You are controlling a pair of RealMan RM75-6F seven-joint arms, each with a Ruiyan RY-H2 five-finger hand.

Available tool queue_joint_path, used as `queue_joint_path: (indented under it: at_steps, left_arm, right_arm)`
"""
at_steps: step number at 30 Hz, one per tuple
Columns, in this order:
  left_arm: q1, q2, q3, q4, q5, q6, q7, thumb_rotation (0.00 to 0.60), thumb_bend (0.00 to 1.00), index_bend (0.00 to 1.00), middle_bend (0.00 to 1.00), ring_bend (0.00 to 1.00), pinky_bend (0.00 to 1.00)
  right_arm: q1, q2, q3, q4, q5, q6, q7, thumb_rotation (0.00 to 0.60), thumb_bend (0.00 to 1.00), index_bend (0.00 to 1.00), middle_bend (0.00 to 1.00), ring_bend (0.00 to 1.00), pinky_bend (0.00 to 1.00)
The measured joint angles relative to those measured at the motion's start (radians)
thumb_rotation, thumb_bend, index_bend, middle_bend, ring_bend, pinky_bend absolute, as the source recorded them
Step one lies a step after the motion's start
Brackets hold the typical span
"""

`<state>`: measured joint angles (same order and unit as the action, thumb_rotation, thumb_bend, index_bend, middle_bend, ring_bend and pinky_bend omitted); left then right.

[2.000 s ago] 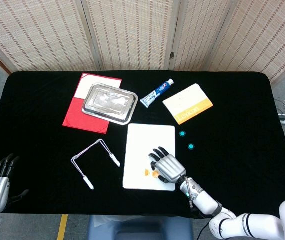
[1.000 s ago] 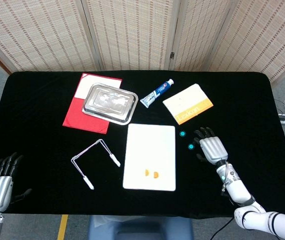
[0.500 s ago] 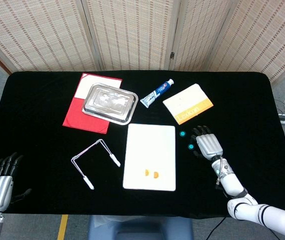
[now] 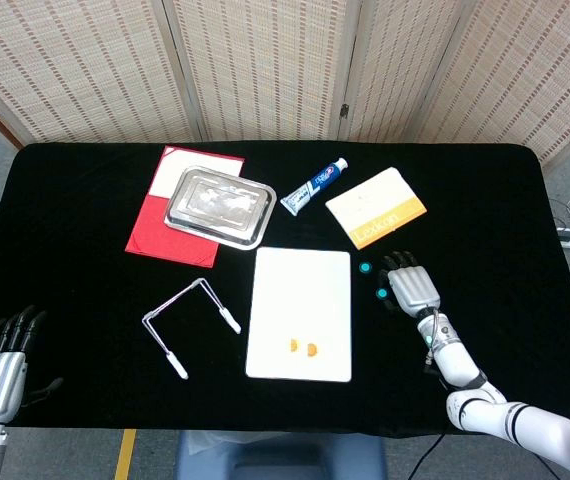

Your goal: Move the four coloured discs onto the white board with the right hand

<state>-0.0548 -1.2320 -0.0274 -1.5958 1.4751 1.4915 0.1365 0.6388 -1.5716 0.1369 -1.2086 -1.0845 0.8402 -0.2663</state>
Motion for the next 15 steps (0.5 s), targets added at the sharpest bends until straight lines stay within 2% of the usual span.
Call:
queue_joint_path:
  at_steps: [15]
  left_arm:
    - [0.000, 0.001, 0.000, 0.002, -0.003, -0.002, -0.001, 0.600, 0.14, 0.07, 0.00, 0.05, 0.00]
  right_arm:
    - [0.012, -0.012, 0.005, 0.014, 0.016, -0.011, -0.014, 0.600, 0.43, 0.52, 0.19, 0.00, 0.00]
